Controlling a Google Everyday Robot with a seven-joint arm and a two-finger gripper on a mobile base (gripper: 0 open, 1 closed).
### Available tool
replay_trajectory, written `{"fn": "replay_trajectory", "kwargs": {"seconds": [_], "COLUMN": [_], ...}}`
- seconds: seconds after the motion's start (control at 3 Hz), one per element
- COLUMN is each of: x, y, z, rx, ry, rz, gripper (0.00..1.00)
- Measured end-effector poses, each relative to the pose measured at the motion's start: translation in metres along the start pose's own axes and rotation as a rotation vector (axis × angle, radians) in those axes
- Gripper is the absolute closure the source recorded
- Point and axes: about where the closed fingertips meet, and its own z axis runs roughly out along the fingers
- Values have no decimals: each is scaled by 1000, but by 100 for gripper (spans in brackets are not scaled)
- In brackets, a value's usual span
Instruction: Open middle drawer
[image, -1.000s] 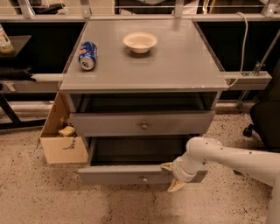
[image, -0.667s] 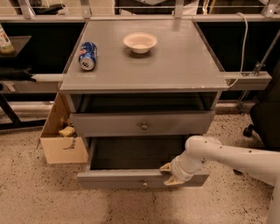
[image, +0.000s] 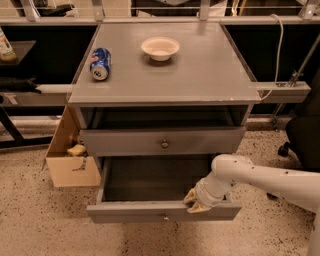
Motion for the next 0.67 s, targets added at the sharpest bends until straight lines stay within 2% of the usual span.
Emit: {"fn": "replay_trajectory", "kwargs": {"seconds": [0.33,0.67], "x": [0,0], "y": [0,0], "z": [0,0], "rx": [0,0], "ry": [0,0], "rz": [0,0], "gripper": [81,57]}}
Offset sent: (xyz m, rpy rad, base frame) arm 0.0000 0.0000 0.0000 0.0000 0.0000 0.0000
